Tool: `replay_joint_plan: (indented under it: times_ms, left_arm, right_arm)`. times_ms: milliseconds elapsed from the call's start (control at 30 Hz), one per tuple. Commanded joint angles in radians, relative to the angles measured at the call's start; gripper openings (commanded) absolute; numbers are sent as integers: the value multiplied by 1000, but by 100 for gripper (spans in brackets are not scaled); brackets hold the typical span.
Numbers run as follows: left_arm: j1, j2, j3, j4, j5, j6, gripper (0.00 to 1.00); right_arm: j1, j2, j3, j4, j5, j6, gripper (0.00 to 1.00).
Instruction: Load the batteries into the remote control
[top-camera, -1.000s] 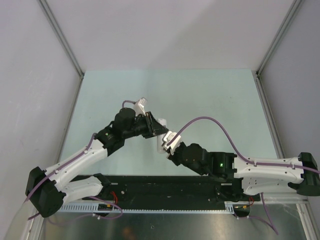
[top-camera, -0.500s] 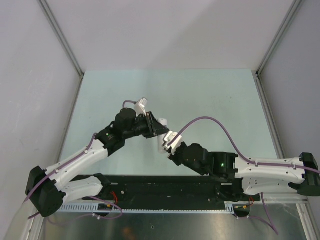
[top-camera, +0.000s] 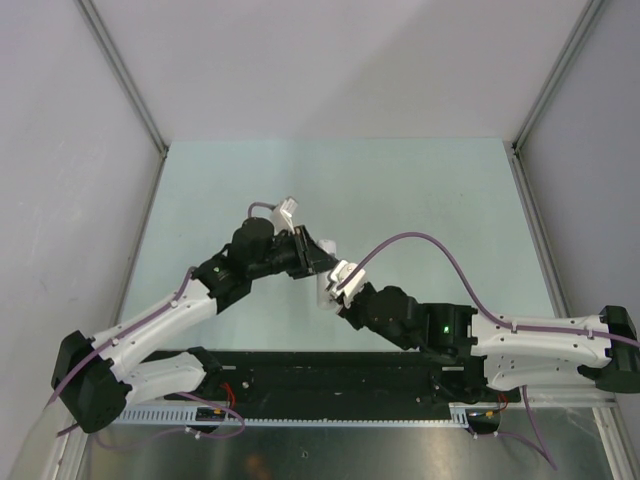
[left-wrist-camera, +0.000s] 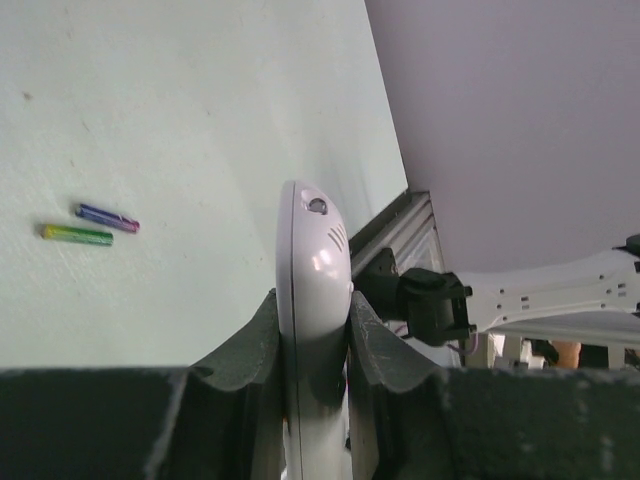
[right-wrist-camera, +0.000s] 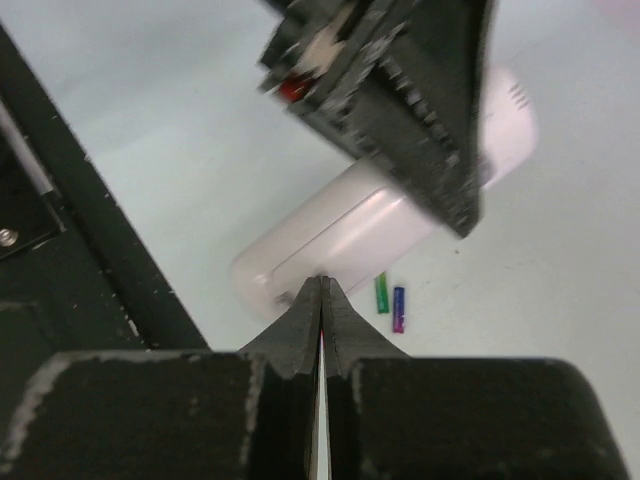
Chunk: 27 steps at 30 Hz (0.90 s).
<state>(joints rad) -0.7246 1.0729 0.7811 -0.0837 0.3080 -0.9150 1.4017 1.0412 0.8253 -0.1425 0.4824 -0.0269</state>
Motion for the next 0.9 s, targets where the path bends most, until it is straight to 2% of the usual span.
replay_joint_plan:
  times_ms: [0,333,400,467,667,867]
  left_arm:
    - [-35,-4,-13,-13,65,-2,0]
    - [-38,-5,-6,-11,56,-7,0]
    - [-33,-2,-3,-8,62,-15,0]
    - [-23,2,4,-7,86,-24,0]
    - [13,-1,20,-5,137,-45,0]
    - [25,1,30,1,175,-65,0]
  right_arm:
    - [-13,-24,49,58,91,-16,0]
    - [-13,-27,49,52,82,-4,0]
    - [-12,-44,49,47,71,8,21]
    - [-13,-69,49,38,36,10,34]
    - [-6,-86,49,-23,-54,-2,42]
    - [14,-67,49,-39,-67,-13,50]
